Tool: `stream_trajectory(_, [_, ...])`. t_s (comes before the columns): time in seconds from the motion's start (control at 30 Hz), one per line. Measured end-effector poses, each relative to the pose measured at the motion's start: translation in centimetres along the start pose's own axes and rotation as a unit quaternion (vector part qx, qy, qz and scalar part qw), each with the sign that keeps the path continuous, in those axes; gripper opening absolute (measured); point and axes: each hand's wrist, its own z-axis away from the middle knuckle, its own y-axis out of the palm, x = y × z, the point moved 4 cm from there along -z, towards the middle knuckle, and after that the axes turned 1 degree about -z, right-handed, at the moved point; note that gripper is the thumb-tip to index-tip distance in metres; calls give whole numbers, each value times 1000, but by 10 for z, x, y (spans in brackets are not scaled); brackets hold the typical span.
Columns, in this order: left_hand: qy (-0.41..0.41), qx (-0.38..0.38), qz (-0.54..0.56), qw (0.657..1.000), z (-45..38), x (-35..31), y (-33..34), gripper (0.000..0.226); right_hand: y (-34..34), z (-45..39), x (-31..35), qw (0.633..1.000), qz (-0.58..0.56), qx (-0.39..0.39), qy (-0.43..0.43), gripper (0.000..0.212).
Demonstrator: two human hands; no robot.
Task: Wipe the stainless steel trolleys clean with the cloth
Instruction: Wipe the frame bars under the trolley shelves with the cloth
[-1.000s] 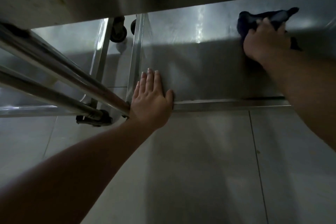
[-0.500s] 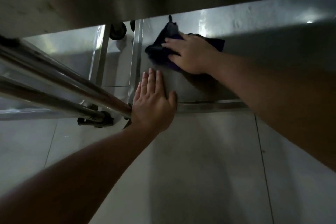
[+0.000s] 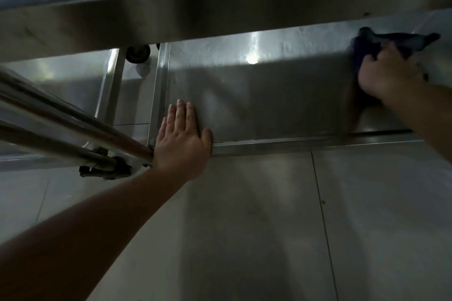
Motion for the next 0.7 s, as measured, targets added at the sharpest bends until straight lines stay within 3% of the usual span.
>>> stream_trajectory(0.07, [0, 5, -3, 1000, 1, -2, 0, 76, 9, 35, 23, 998, 12, -3, -66, 64])
stream_trajectory(0.17, [-2, 17, -13, 1000, 0, -3, -1, 76, 40, 92, 71, 973, 49, 79, -209, 59])
stream_trajectory(0.3, [-5, 48, -24, 999, -3, -3, -4, 77, 84, 170, 120, 898, 100, 155, -400, 57])
stream_trajectory(0.4, [-6, 54, -39, 998, -3, -2, -6, 77, 89, 195, 113, 847, 106, 176, -490, 56])
stream_trajectory(0.57, [-4, 41, -40, 998, -1, 0, -11, 81, 49, 179, 29, 792, 135, 132, -581, 60])
stream_trajectory(0.7, [3, 45, -39, 998, -1, -1, -13, 81, 8, 131, -45, 834, 158, 71, -523, 57])
